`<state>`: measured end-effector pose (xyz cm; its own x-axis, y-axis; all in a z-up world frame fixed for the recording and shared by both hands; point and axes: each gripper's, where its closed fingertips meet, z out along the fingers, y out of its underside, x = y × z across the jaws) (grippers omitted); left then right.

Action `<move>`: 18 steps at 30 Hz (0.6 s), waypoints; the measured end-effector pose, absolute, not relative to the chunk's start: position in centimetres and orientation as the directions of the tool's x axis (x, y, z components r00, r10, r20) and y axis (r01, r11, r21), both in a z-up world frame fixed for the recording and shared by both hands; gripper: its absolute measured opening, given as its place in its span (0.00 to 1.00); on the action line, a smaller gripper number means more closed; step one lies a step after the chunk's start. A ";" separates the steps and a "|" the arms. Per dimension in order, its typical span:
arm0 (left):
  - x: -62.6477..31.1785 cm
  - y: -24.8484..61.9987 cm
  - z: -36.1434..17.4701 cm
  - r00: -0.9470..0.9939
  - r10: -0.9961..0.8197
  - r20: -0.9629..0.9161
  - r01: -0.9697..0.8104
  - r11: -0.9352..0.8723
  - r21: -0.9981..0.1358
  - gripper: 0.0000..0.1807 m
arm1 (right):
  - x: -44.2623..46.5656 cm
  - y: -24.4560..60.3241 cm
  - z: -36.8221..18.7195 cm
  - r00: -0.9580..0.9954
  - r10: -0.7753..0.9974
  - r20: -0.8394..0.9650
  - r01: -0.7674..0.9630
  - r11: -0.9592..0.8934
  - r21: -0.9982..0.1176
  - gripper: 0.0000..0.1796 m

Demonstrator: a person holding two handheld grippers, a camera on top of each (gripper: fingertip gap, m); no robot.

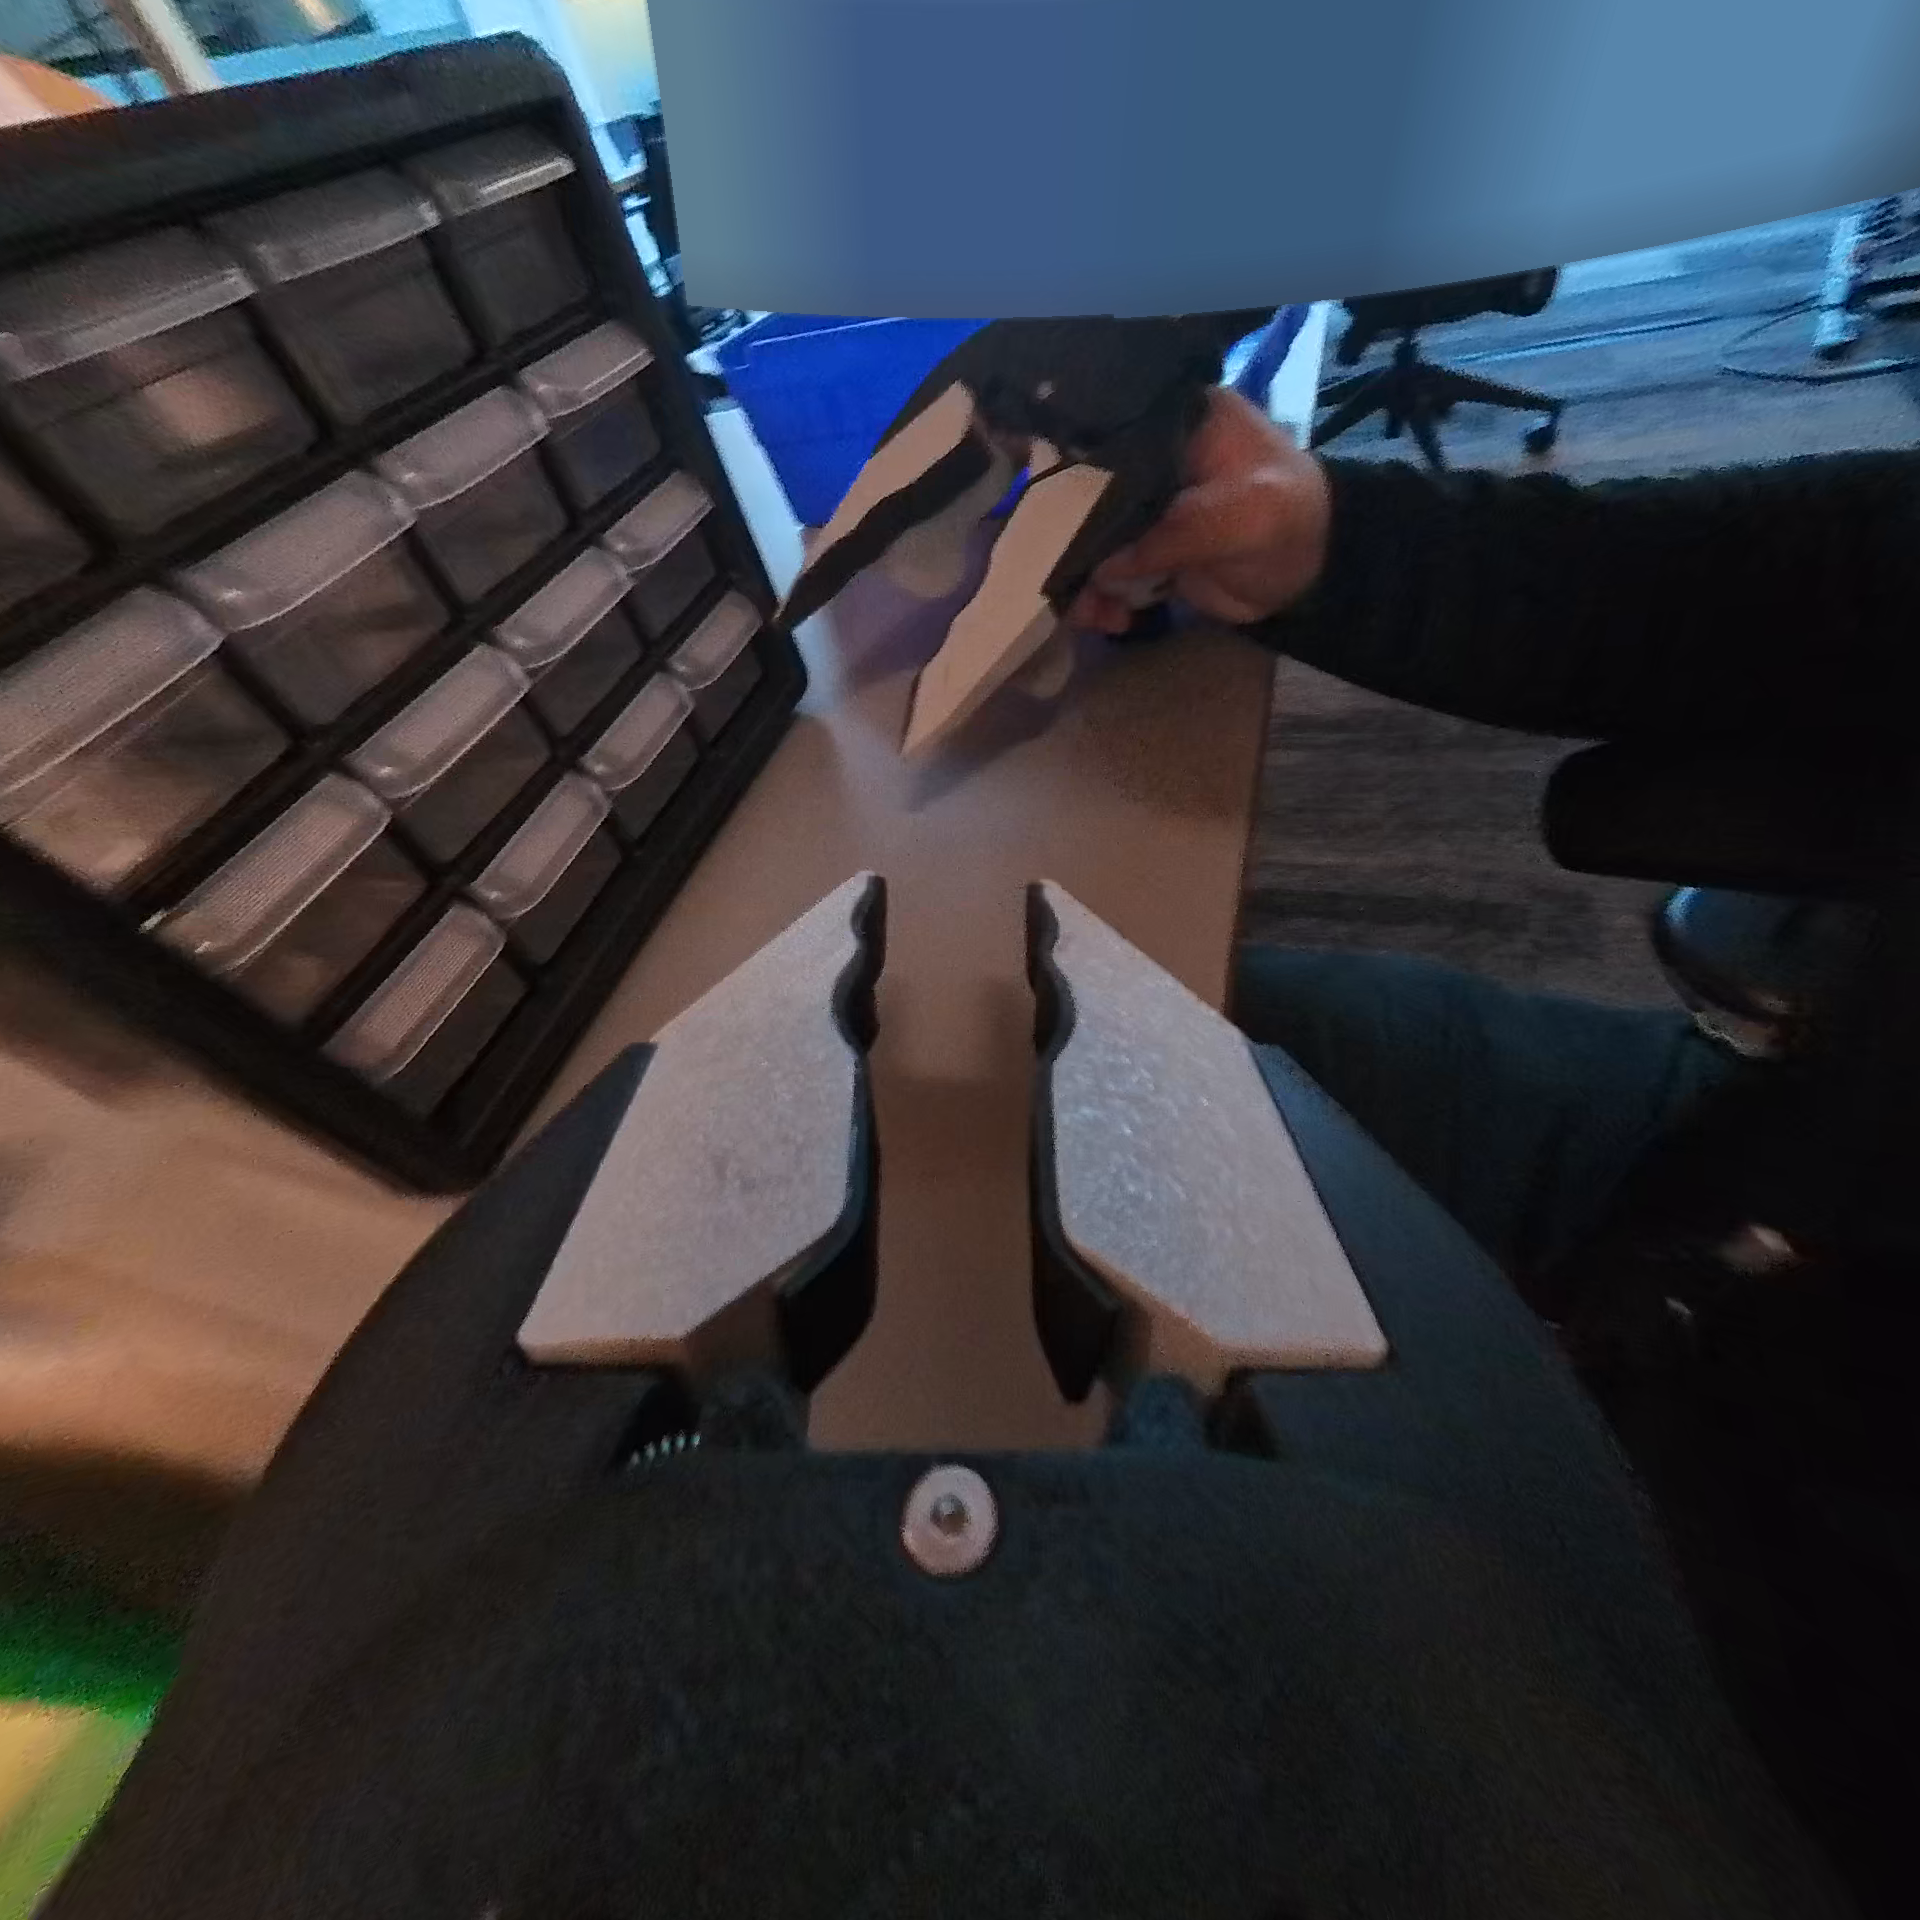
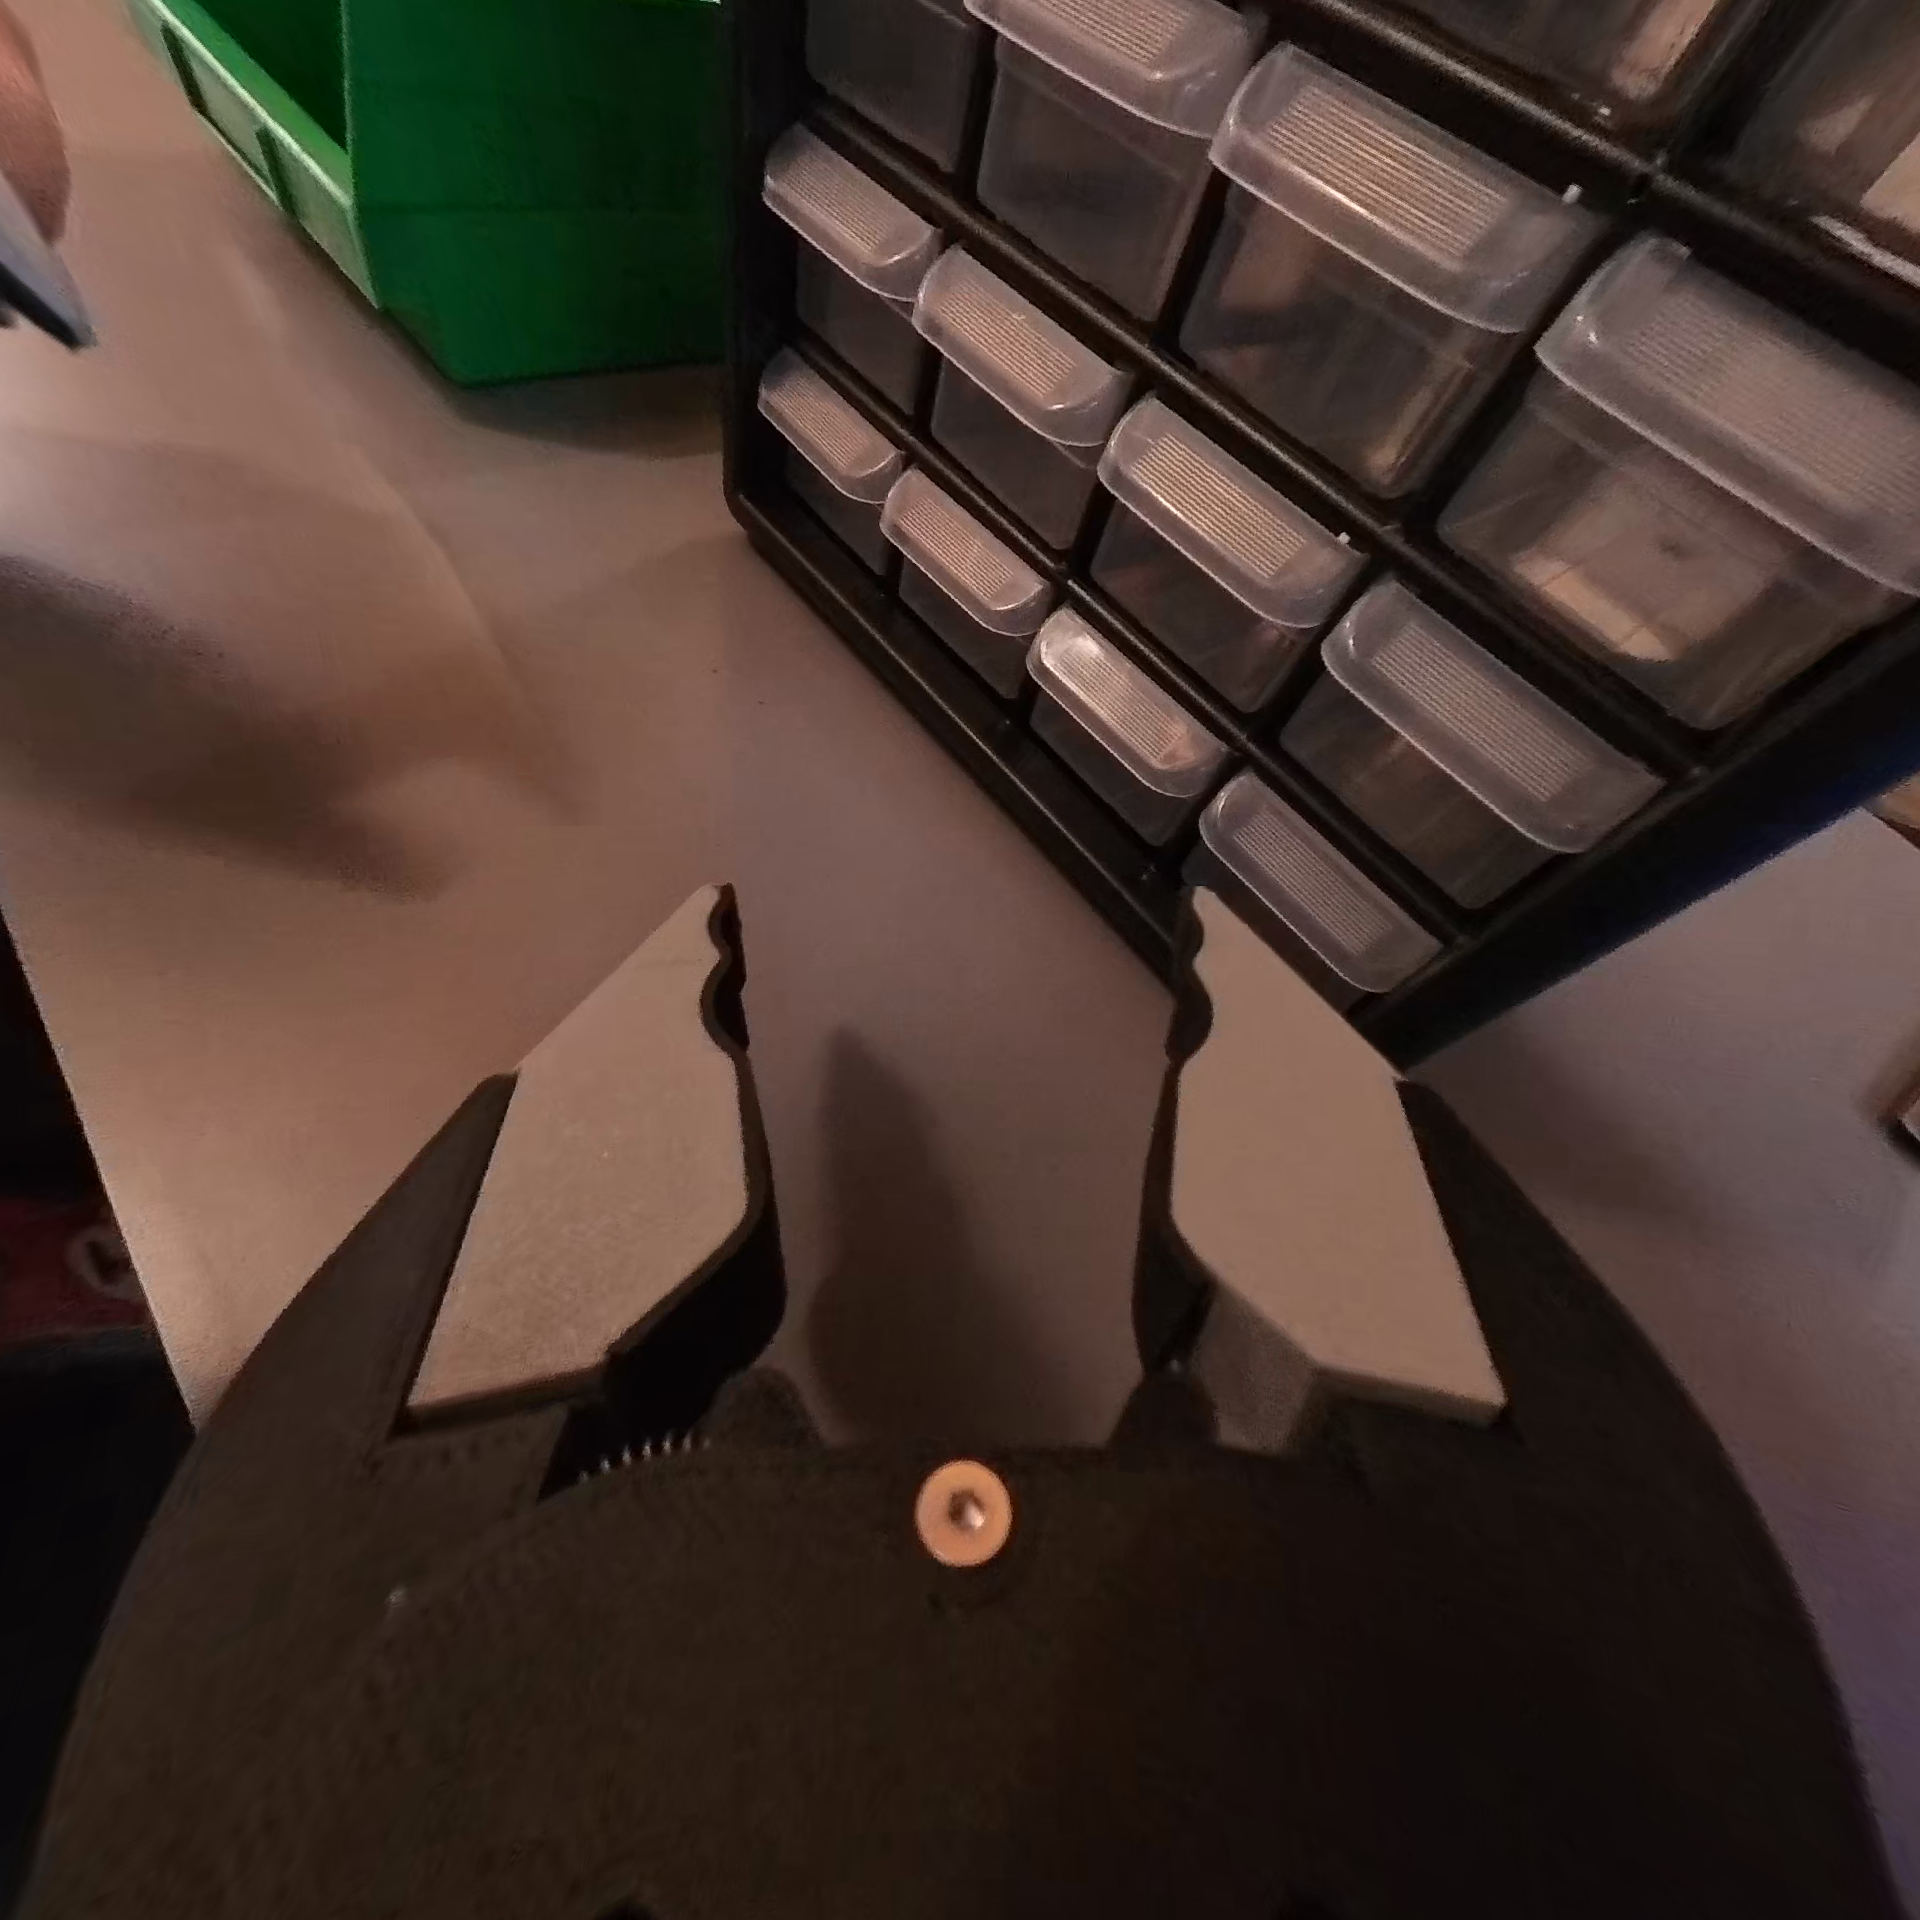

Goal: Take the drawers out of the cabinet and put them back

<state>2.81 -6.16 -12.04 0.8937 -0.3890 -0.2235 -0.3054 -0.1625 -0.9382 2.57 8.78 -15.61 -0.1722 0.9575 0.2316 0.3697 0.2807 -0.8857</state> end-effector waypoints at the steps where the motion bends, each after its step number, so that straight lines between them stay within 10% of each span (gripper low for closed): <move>1: 3.3 -6.1 -11.7 0.881 -0.428 -0.204 -0.288 -0.142 -0.947 0.14 | 2.6 8.7 -15.6 -0.176 0.957 0.229 0.370 0.280 -0.886 0.44; 18: 2.8 -4.6 -11.7 0.972 -0.224 -0.077 -0.150 -0.330 -0.932 0.11 | 2.5 7.6 -15.5 -0.224 0.943 0.248 0.345 0.314 -0.884 0.47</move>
